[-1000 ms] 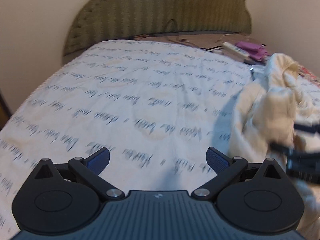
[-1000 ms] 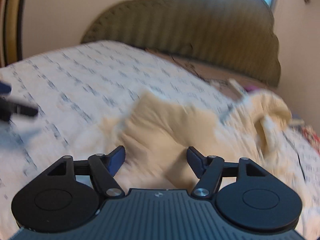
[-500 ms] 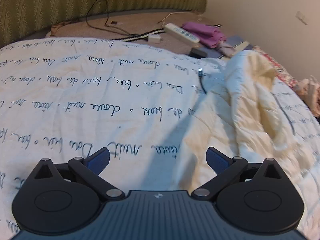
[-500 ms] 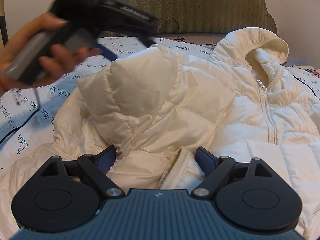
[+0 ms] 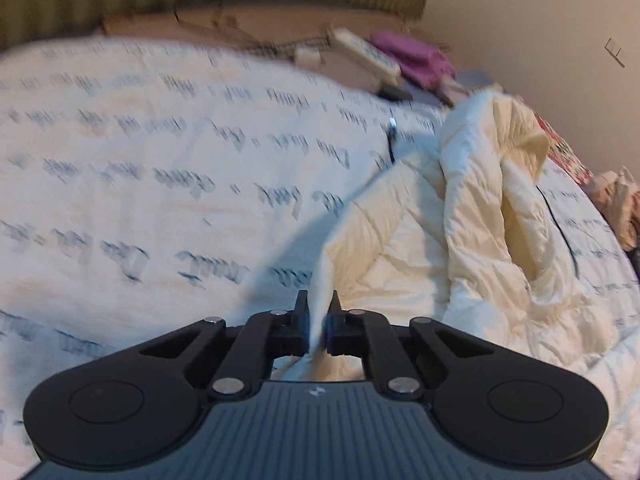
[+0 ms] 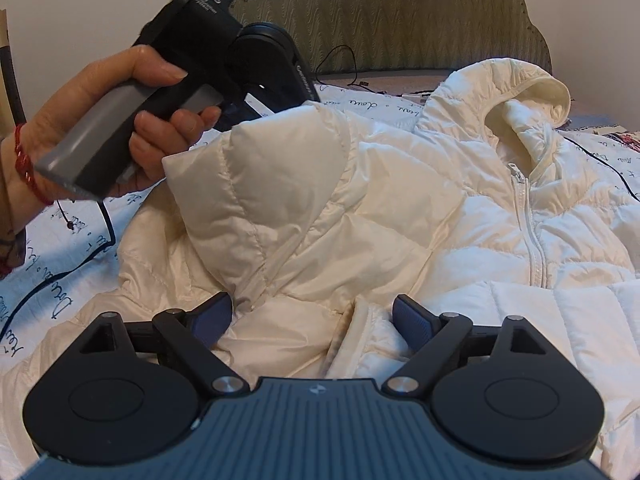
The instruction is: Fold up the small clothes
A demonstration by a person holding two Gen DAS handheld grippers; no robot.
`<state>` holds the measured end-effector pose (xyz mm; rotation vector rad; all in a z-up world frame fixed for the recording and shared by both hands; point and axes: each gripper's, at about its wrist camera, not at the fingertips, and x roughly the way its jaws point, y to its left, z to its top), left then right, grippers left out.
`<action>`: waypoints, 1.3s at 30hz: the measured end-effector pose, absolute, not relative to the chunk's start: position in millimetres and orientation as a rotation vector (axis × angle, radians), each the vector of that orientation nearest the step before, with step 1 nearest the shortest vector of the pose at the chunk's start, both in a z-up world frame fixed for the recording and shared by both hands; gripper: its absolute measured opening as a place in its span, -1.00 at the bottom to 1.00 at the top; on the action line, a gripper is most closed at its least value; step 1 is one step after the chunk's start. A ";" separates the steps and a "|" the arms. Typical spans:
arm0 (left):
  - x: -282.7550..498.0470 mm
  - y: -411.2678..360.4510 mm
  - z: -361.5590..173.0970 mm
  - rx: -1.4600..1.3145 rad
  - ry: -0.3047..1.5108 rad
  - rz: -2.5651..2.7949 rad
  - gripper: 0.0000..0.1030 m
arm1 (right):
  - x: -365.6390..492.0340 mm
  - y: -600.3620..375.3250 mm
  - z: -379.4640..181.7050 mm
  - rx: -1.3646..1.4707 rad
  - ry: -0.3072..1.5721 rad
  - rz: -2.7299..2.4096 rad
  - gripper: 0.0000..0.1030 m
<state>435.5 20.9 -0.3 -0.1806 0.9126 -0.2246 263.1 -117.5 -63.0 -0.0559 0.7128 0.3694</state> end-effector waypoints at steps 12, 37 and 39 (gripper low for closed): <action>280.7 162.4 18.8 -0.281 0.557 0.341 -0.82 | 232.0 -121.7 -33.5 -0.040 0.654 0.395 0.79; 258.4 138.8 -54.0 0.020 0.600 0.371 0.88 | 517.9 -327.0 -29.8 0.904 0.342 0.133 0.75; 260.8 138.1 -55.9 0.027 0.610 0.378 0.92 | 534.7 -323.1 -33.9 0.905 0.324 0.123 0.73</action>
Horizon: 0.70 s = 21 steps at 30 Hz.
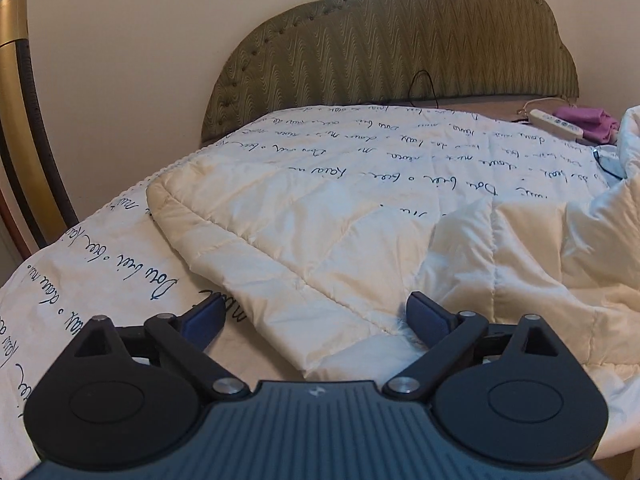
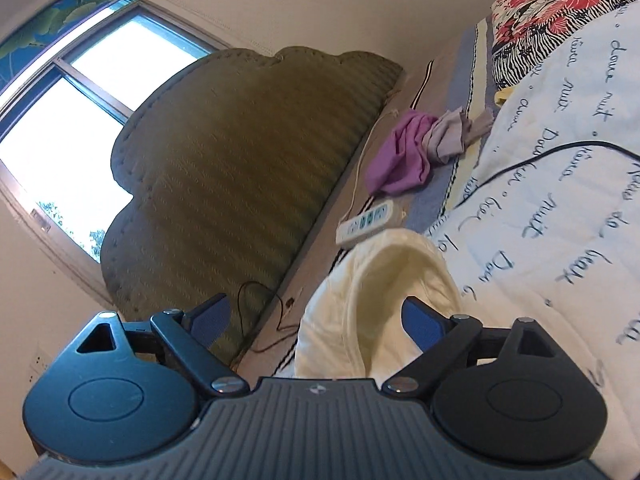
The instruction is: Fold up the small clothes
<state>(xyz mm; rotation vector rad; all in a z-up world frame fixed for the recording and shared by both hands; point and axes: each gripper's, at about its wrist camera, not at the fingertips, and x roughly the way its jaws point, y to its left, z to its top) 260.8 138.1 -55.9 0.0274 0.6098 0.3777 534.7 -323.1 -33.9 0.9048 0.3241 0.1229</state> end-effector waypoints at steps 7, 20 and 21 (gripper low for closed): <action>261.9 137.7 -57.2 0.023 0.616 0.377 0.94 | 551.1 -303.2 -17.2 0.827 0.380 0.138 -0.81; 261.3 155.5 -58.5 -0.081 0.626 0.368 1.00 | 384.0 -301.8 89.7 0.571 0.360 0.387 -0.40; 261.5 155.3 -58.5 -0.077 0.628 0.369 1.00 | 390.0 -307.4 86.7 0.604 0.376 0.379 -0.12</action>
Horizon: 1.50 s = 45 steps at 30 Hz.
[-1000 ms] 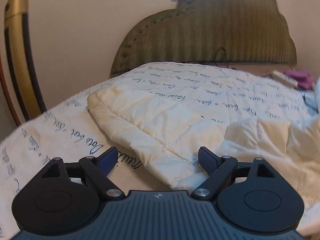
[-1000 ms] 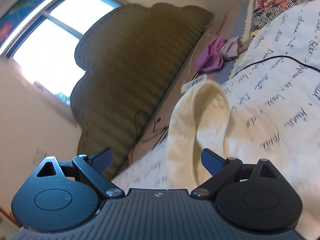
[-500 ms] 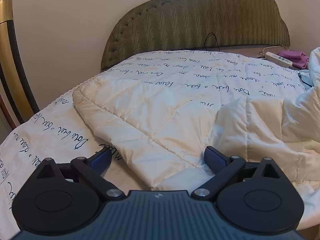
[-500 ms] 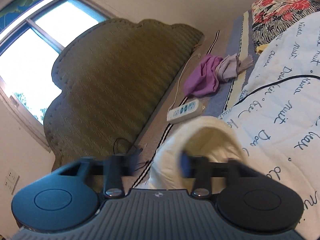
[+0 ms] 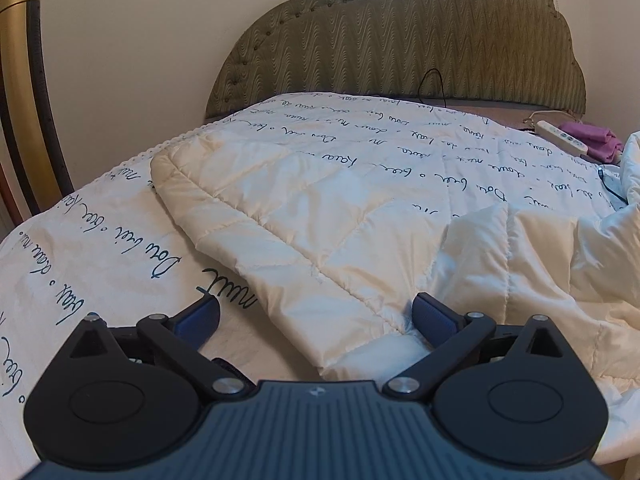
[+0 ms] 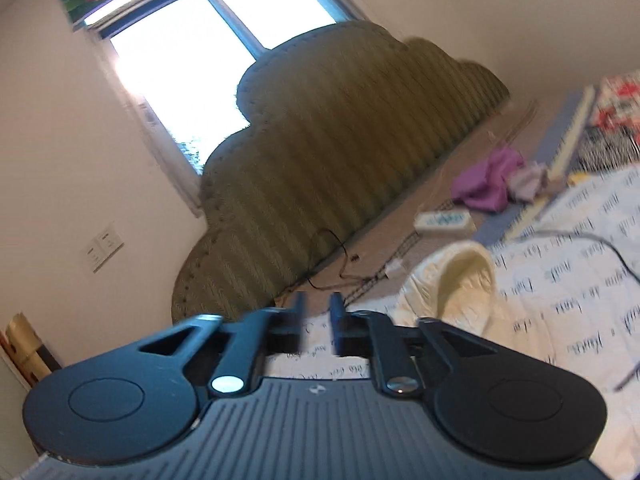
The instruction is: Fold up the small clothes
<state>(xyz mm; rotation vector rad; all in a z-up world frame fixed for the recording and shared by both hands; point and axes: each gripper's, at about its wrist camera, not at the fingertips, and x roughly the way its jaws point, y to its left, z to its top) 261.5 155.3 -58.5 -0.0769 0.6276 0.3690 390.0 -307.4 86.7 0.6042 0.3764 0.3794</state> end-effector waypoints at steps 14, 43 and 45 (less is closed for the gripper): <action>266.9 156.3 -61.0 -0.074 0.644 0.361 1.00 | 558.4 -293.9 -26.9 0.739 0.387 0.113 0.34; 267.6 160.9 -63.2 -0.100 0.647 0.350 1.00 | 116.1 -231.6 37.1 0.112 0.752 0.521 -0.02; 267.6 158.8 -63.3 -0.093 0.647 0.354 1.00 | 121.9 -233.9 76.6 0.131 0.577 0.529 0.03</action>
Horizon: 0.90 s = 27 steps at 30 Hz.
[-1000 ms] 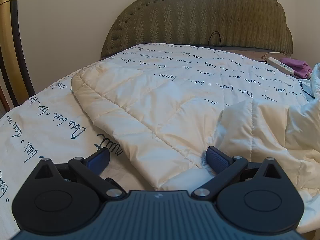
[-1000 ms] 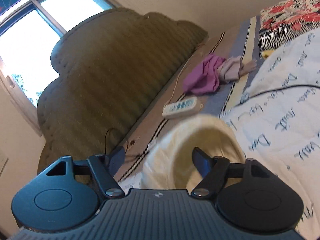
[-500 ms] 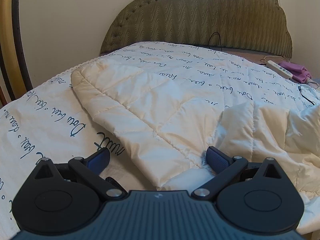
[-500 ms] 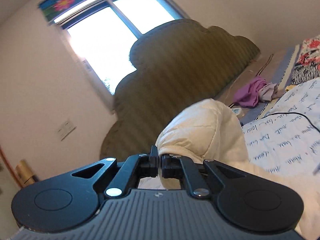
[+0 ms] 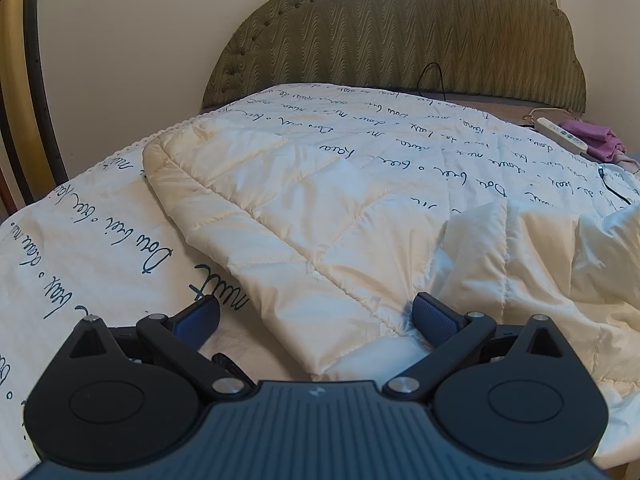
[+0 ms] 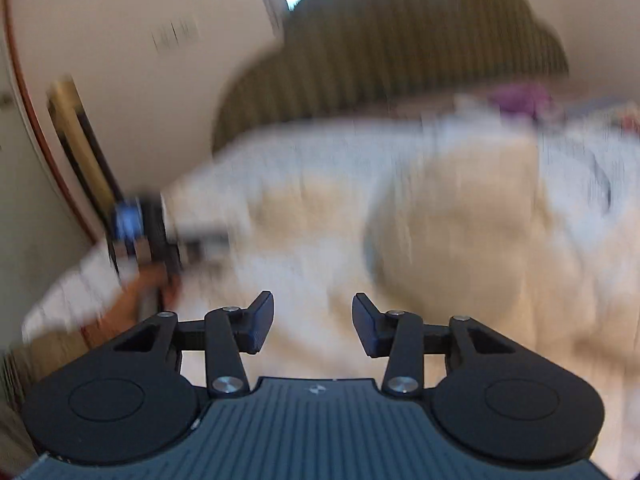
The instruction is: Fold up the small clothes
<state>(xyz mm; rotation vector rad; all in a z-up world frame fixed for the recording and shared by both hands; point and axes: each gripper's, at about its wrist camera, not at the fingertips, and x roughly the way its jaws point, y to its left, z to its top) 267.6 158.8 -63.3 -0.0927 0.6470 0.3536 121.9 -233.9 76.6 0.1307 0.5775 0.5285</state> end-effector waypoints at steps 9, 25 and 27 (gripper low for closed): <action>266.3 160.6 -62.6 -0.113 0.645 0.346 1.00 | 259.6 -264.8 61.7 0.093 0.505 0.076 0.52; 249.8 225.6 -21.7 -0.278 0.518 0.460 1.00 | 214.7 -223.7 -61.5 -0.021 0.625 0.089 0.53; 261.6 252.9 -18.9 -0.335 0.580 0.461 1.00 | 214.6 -228.0 -62.0 0.000 0.616 0.098 0.54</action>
